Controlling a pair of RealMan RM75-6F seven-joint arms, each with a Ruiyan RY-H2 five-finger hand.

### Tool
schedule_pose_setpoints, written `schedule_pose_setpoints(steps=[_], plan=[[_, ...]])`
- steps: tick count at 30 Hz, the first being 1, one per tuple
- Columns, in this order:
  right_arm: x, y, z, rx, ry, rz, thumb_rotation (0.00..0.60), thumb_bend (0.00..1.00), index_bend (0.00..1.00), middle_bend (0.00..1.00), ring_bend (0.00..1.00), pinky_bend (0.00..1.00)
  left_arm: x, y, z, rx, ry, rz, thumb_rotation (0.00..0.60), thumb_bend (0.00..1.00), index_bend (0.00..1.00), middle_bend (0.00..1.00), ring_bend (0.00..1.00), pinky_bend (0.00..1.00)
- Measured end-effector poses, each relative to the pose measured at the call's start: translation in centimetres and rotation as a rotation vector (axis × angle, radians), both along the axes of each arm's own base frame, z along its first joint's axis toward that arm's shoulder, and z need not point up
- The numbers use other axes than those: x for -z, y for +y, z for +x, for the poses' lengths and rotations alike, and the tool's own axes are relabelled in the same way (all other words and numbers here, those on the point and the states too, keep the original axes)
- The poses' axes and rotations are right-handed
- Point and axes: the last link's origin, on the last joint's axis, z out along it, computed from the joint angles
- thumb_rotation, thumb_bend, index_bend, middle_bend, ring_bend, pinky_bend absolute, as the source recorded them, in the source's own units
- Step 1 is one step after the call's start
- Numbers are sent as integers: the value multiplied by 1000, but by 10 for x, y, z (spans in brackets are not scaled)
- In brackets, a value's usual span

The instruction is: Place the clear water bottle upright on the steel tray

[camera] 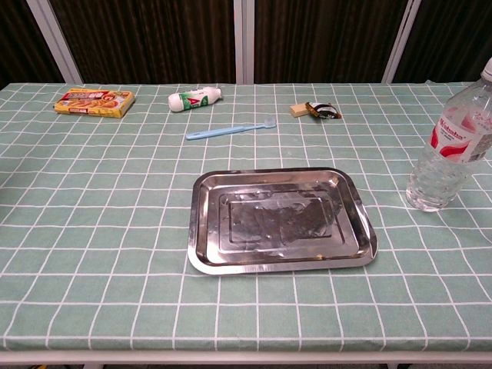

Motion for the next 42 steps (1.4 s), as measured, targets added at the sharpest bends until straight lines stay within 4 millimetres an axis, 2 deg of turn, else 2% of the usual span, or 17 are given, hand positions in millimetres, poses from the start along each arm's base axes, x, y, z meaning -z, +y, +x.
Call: schedule_pose_setpoints(steps=[8,14,17,23,27,31,33,36,40,42], plan=[[-1,-3,0,5,-45,12,600,0,0,21,0,0,1,-2,3,6,-3,1,600,274,173,180,87,188],[0,-10,-9,50,-189,49,600,0,0,32,0,0,0,-1,1,1,3,-1,600,274,173,180,87,188],[7,-16,-14,71,-337,92,600,0,0,30,0,0,0,0,-1,-6,2,-1,600,274,173,180,87,188],[23,-33,-27,123,-799,157,600,0,0,28,0,0,3,-1,-10,-22,-2,-8,600,273,173,180,87,188],[38,-54,-42,164,-1063,218,600,0,0,29,0,0,4,0,-14,-22,-1,-10,600,274,173,180,87,188],[60,-83,-49,180,-1128,315,600,0,0,32,0,0,2,0,-16,-21,2,4,600,273,173,180,87,188],[79,-99,-42,174,-1123,387,600,0,0,34,0,0,0,0,-17,-22,5,10,600,274,173,180,87,188],[102,-112,-29,164,-1101,465,600,0,0,41,0,0,-1,0,-19,-22,6,21,600,274,173,180,87,188],[117,-119,-17,149,-1078,517,600,0,1,64,0,0,-2,0,-20,-20,8,30,600,273,173,180,87,188],[121,-121,-13,140,-1068,525,600,0,83,122,8,14,-2,1,-20,-19,6,34,600,273,173,180,87,188]])
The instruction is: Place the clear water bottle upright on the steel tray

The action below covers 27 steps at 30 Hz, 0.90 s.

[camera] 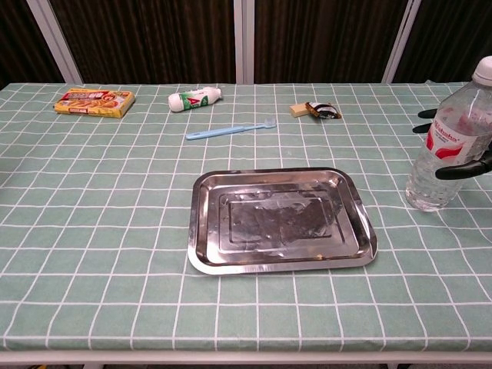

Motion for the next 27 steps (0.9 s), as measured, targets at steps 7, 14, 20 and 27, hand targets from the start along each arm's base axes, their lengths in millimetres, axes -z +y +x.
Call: schedule_pose_setpoints(steps=[7,14,20,27], plan=[[7,-9,13,-22,31,-66,600,74,607,467,270,272,-1,2,1,2,-7,1,600,274,173,180,87,188],[8,-14,38,-36,1,-114,600,101,669,518,306,313,-1,2,2,4,-15,3,600,274,173,180,87,188],[-13,-25,88,-113,-109,-172,600,101,680,527,313,326,1,2,5,10,-12,-7,600,274,172,180,87,188],[-50,-25,152,-232,-192,-263,600,101,681,520,320,359,4,1,6,7,-18,-12,600,273,173,180,87,188]])
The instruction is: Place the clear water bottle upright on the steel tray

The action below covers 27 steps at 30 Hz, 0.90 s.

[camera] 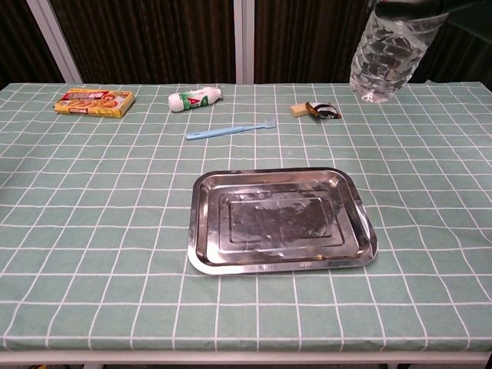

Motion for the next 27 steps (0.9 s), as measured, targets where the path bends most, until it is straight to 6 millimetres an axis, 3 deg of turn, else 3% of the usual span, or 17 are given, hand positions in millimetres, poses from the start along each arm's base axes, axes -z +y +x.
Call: schedule_pose_setpoints(steps=[2,7,10,13,15,18,21,24,27], plan=[[4,1,-6,32,12,12,600,105,681,522,324,361,0,-1,-2,-7,-2,-1,600,274,173,180,87,188],[29,-8,-60,207,94,77,600,133,680,526,327,362,-1,-5,-5,-17,6,-4,600,274,173,180,87,188],[26,-20,-78,237,141,48,600,129,681,527,327,363,-3,-4,-5,-17,8,-1,600,274,173,180,87,188],[15,-27,-67,188,135,0,600,113,681,528,329,369,-4,-1,-2,-7,9,3,600,274,173,180,87,188],[9,-26,-45,122,95,-25,600,106,681,528,331,373,-4,0,-2,-7,12,1,600,274,173,180,87,188],[8,-12,-7,36,6,-20,600,104,681,529,332,374,-5,1,-3,-12,9,2,600,274,173,180,87,188],[17,7,14,16,-67,45,600,110,681,528,332,374,-4,-1,-6,-19,6,-3,600,274,173,180,87,188],[34,16,9,54,-76,114,600,121,680,528,331,374,-3,-3,-8,-25,2,-7,600,274,173,180,87,188],[52,16,-18,124,-18,156,600,124,680,528,331,374,-2,-3,-8,-23,2,-5,600,274,173,180,87,188]])
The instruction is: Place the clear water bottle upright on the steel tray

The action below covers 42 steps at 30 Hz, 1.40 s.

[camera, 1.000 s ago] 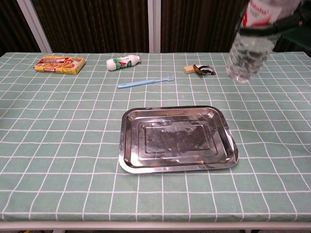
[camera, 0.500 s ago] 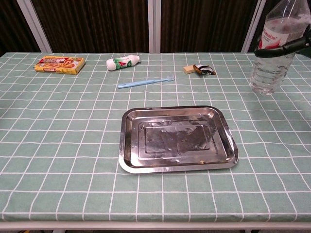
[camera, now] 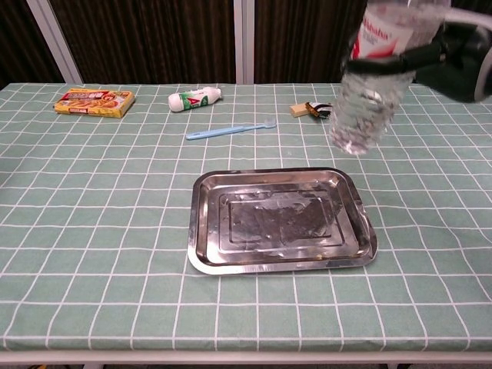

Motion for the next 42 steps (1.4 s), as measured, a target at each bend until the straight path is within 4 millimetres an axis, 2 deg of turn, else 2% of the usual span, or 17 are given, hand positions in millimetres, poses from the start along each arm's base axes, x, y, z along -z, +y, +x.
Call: schedule_pose_setpoints(steps=[2,6,10,13,15,17,20,21,24,26,27,29,30,33,34,37,42], plan=[[5,-5,-22,36,58,-2,600,124,680,529,332,373,-1,0,1,3,0,2,600,274,173,180,87,188],[-3,-18,-64,86,170,-56,600,124,680,529,332,374,-3,1,3,9,-6,9,600,274,173,180,87,188],[-19,-10,-75,92,182,-89,600,122,681,533,336,374,-3,0,1,4,-16,7,600,274,173,180,87,188],[-31,0,-71,89,151,-100,600,122,681,536,339,375,-3,-1,0,0,-16,5,600,274,173,180,87,188],[-28,2,-58,71,123,-81,600,124,681,536,339,376,-3,-2,-1,-1,-13,3,600,274,173,180,87,188],[-16,-2,-43,45,102,-52,600,125,681,536,339,376,-3,-2,-1,-4,-11,2,600,274,173,180,87,188],[16,-11,-4,-17,57,20,600,127,681,536,339,377,-1,-3,-1,-9,-3,-3,600,274,173,180,87,188],[28,-14,15,-48,38,46,600,127,681,536,339,378,-1,-3,-1,-9,2,-7,600,274,173,180,87,188],[43,-15,46,-110,16,69,600,127,681,536,339,378,2,-1,0,-7,-3,-12,600,274,173,180,87,188],[36,-16,41,-102,23,48,600,127,681,536,339,379,5,0,1,-4,-13,-16,600,273,173,180,87,188],[25,-17,30,-82,39,18,600,127,681,536,339,379,6,1,1,-1,-18,-19,600,273,173,180,87,188],[0,-19,4,-34,78,-42,600,127,681,536,340,379,7,1,2,3,-23,-22,600,274,173,180,87,188],[-20,-19,-16,6,109,-86,600,127,681,537,343,378,7,1,2,4,-25,-22,600,273,173,180,87,188],[-62,-9,-61,98,178,-161,600,127,681,538,348,379,5,-1,0,0,-22,-17,600,274,173,180,87,188],[-68,-7,-68,111,192,-167,600,127,681,538,348,378,4,-2,0,-2,-20,-15,600,274,173,180,87,188],[-61,-6,-63,89,190,-140,600,127,681,538,348,381,2,-4,-1,-8,-8,-11,600,274,173,180,87,188],[-4,-5,-16,6,73,-45,600,127,681,538,348,381,3,-2,-2,-14,-6,-11,600,274,173,180,87,188]])
